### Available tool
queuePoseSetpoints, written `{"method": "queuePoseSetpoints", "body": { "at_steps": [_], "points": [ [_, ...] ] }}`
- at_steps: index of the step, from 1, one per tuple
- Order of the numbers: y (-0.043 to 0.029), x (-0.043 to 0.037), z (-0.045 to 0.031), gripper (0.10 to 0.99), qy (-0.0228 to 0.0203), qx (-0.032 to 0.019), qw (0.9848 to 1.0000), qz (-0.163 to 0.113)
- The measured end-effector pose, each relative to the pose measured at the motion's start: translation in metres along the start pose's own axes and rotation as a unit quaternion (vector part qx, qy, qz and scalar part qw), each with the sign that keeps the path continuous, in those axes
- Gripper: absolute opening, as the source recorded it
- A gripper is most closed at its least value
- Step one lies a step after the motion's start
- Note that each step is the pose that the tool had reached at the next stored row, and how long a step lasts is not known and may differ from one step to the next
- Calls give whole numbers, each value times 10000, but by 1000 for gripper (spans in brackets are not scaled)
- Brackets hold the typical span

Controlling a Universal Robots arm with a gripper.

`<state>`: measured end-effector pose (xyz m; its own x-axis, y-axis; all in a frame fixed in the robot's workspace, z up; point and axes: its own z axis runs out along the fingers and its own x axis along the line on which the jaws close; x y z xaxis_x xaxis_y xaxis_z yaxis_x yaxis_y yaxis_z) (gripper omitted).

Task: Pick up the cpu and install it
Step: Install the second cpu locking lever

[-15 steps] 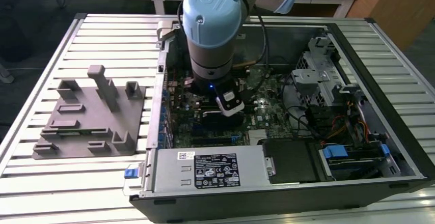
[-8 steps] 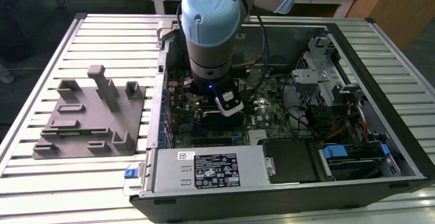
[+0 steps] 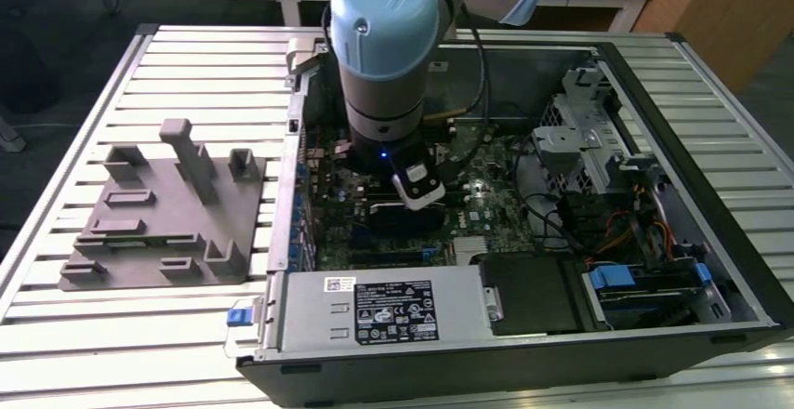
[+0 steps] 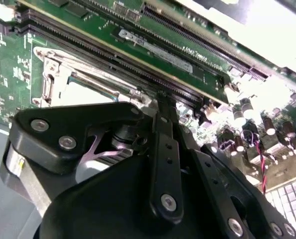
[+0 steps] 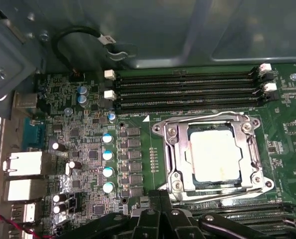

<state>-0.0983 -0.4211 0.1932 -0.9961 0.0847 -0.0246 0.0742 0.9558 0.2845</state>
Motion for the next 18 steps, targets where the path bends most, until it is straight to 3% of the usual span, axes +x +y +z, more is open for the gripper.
{"method": "queuePoseSetpoints", "body": {
  "at_steps": [10, 14, 18],
  "points": [
    [58, -10, -190, 106, -1, 5, 10000, 0],
    [66, -31, -210, 106, -10, 121, 9999, -3],
    [75, -128, -205, 106, -16, 173, 9998, 3]
  ]
}}
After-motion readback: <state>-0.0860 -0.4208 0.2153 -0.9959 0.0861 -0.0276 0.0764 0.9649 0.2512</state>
